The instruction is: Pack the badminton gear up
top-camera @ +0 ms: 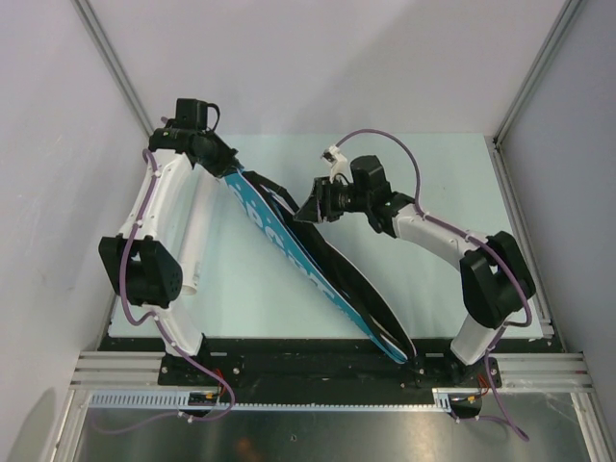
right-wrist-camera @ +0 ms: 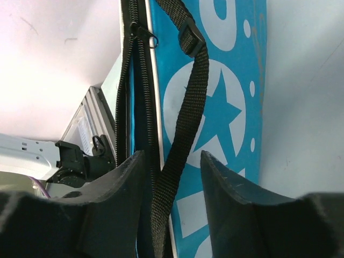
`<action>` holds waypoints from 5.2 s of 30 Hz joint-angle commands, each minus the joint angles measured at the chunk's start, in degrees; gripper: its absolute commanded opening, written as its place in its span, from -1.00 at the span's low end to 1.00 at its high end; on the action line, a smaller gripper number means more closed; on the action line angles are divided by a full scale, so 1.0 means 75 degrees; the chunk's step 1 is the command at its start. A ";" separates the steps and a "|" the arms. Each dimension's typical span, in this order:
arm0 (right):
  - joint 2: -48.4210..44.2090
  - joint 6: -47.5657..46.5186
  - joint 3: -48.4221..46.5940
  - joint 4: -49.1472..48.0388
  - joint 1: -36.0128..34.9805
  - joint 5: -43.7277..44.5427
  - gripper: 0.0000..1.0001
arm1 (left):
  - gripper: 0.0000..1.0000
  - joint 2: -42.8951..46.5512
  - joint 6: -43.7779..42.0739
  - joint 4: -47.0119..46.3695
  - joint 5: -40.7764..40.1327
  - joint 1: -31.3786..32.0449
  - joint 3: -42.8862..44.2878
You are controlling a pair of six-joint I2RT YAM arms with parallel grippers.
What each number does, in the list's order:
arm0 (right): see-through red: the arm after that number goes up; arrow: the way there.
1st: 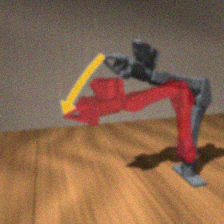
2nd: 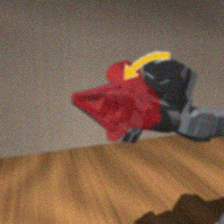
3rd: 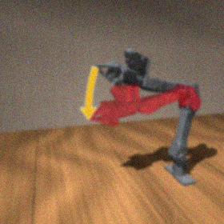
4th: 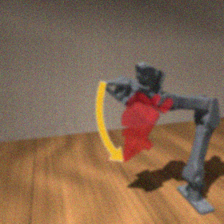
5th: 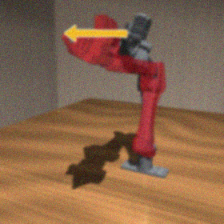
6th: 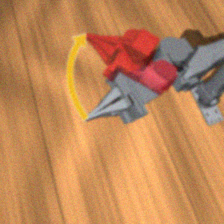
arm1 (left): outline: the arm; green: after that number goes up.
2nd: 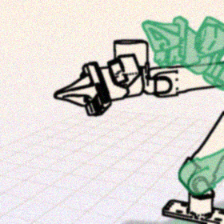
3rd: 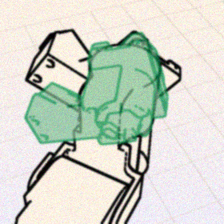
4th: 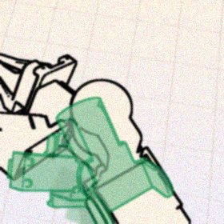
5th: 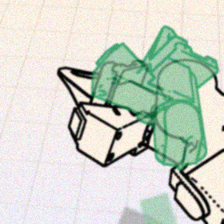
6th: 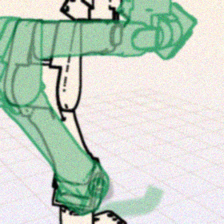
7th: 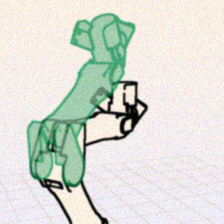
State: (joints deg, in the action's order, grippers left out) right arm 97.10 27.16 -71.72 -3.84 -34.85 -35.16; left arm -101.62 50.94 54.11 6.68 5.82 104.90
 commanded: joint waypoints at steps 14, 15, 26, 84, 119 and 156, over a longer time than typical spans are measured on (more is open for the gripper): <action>-0.1544 -0.1064 -0.0222 0.0253 -0.1703 0.1345 -0.78 | -1.00 0.0062 0.0286 -0.0054 0.0164 0.0126 -0.0054; -0.1591 -0.1182 -0.0222 0.0346 -0.2064 0.1870 -0.75 | -1.00 0.0050 0.0310 -0.0042 0.0176 0.0137 -0.0042; -0.1380 -0.1278 -0.0234 0.0571 -0.1882 0.2767 -0.76 | -1.00 0.0342 0.0531 -0.0066 -0.0011 0.0149 -0.0147; 0.2967 0.0913 -0.4218 -0.1105 0.0194 -0.1874 0.11 | -0.99 0.1175 0.1939 -0.0066 -0.1558 0.0208 -0.1026; 0.2581 0.0914 -0.3492 -0.1293 -0.0111 -0.1816 -0.24 | -1.00 0.1081 0.2021 -0.0078 -0.1652 0.0395 -0.0967; 0.2780 -0.2086 -0.5519 0.2608 -0.0709 -0.0293 -0.87 | -1.00 0.1175 0.2665 -0.0054 -0.2027 0.0501 -0.1003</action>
State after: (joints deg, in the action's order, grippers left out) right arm 119.66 15.38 -109.08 12.12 -38.61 -38.92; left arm -95.20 67.57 53.19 -8.88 8.27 97.23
